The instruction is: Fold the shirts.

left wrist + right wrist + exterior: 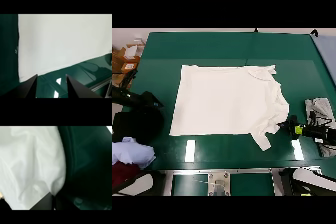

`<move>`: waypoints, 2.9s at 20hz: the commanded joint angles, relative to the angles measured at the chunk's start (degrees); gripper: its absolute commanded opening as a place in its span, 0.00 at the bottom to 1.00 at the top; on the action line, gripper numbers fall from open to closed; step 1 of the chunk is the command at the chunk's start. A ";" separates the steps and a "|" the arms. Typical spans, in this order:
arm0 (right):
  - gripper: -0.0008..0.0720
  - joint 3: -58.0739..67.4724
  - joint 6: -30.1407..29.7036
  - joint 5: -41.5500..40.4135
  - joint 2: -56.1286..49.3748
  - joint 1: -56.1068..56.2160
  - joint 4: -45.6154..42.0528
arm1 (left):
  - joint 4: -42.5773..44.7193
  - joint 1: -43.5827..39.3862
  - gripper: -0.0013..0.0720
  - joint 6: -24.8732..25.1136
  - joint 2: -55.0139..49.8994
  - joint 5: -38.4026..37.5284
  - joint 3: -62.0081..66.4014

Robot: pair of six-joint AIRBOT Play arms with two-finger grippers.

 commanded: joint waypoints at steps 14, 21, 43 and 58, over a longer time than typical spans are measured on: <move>0.03 10.36 7.37 3.19 0.46 -5.22 -5.88 | -4.17 -1.66 0.60 -4.00 5.25 27.58 -36.26; 0.03 10.36 7.37 2.97 0.46 -3.50 -5.92 | -16.52 -10.45 0.56 2.97 5.22 32.20 -39.19; 0.03 83.32 8.85 -3.32 28.63 -6.58 23.85 | -16.70 -10.27 0.05 -1.25 13.14 21.00 70.90; 0.03 43.54 -1.70 -7.19 24.79 10.38 10.73 | -5.97 -10.27 0.05 0.07 12.26 21.68 27.43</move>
